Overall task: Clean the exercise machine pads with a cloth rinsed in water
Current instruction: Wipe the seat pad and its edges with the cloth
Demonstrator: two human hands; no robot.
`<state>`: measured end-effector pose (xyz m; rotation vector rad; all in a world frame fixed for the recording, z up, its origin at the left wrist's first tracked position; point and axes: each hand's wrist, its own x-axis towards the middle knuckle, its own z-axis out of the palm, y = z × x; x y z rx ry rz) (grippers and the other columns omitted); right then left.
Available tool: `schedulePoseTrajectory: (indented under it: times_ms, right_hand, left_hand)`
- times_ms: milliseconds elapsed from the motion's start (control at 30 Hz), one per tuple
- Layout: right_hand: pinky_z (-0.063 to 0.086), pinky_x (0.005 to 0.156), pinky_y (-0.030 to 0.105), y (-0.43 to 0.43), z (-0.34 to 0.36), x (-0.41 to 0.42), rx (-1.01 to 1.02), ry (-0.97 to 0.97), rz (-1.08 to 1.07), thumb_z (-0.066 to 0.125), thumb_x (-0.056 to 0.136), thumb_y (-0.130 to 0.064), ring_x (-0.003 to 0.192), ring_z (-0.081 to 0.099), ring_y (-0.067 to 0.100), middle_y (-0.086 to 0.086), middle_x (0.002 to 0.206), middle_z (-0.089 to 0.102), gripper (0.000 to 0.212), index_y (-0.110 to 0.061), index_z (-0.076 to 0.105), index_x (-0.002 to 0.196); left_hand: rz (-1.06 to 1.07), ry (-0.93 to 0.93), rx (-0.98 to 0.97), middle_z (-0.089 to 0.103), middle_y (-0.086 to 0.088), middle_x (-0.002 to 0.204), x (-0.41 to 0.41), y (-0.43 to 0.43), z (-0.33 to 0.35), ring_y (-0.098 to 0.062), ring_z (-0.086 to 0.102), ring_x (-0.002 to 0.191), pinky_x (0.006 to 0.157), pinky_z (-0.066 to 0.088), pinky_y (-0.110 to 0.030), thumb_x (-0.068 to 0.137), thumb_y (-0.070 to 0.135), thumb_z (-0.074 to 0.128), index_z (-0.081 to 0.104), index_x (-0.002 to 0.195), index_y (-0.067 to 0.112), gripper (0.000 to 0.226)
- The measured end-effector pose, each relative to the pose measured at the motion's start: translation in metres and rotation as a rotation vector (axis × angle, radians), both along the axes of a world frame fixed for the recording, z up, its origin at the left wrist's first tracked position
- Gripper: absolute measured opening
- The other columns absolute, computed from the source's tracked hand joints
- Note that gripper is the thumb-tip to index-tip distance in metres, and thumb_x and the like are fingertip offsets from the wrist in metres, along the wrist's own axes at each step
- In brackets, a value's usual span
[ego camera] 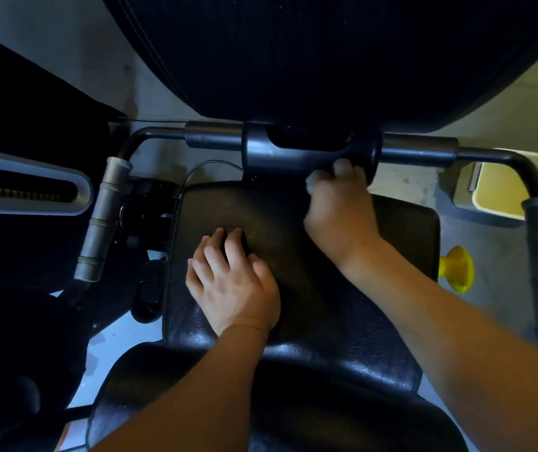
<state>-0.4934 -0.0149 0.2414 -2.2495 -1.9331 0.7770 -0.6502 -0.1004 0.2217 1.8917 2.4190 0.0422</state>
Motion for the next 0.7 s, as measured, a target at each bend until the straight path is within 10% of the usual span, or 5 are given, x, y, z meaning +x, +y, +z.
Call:
schedulePoseTrajectory:
  times_ms: [700]
  right_hand:
    - [0.048, 0.09, 0.034, -0.052, 0.013, 0.03, 0.067, 0.233, 0.146, 0.06, 0.088, -0.008, 0.119, 0.046, 0.025, 0.003, 0.126, 0.051, 0.036, -0.026, 0.056, 0.12]
  left_hand:
    - [0.028, -0.018, -0.038, 0.046, -0.006, 0.143, 0.002, -0.001, 0.002, -0.031, 0.038, 0.136, 0.108, 0.032, -0.055, 0.087, 0.034, 0.048, 0.051, 0.132, 0.025, 0.046]
